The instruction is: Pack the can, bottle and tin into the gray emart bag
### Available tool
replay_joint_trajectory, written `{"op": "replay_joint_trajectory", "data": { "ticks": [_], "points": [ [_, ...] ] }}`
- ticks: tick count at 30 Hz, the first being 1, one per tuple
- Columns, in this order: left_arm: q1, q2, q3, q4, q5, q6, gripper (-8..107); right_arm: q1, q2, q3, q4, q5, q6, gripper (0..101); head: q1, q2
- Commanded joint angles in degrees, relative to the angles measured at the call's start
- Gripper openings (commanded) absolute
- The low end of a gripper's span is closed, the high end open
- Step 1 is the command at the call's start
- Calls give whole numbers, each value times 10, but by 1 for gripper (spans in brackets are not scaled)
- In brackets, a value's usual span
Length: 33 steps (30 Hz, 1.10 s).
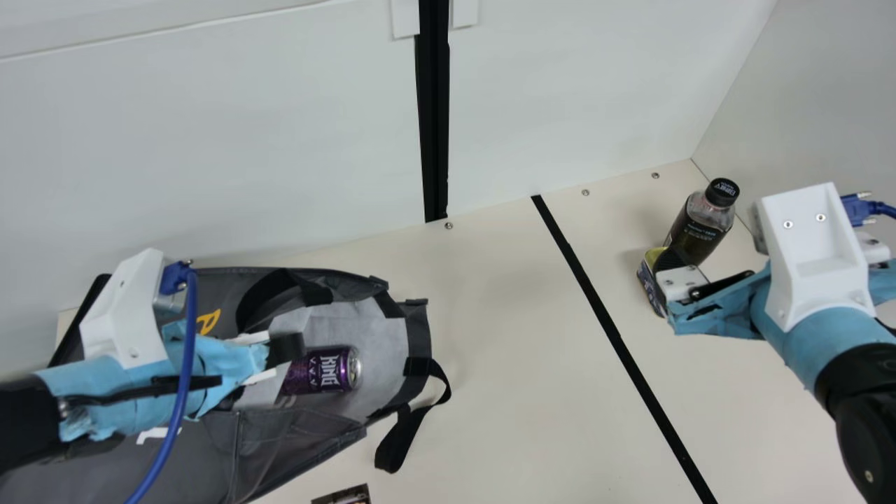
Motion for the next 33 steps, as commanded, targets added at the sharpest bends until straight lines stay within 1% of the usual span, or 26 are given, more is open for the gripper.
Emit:
{"op": "replay_joint_trajectory", "data": {
  "ticks": [1, 9, 15, 22, 33],
  "points": [
    [0, 0, 0, 0, 0, 0, 10, -4, -4, 2, -5, 4, 5, 91, -13, 0],
    [0, 0, 0, 0, 0, 0, 10, -23, -26, 6, -18, 24, 21, 91, -13, 0],
    [0, 0, 0, 0, 0, 0, 10, -39, -43, 1, -23, 52, 30, 91, -13, 0],
    [0, 0, 0, 0, 0, 0, 10, -46, -60, -25, -27, 107, 42, 91, -13, 0],
    [0, 0, 0, 0, 0, 0, 10, -33, -69, -89, -28, 216, 53, 91, -13, 0]
  ]
}}
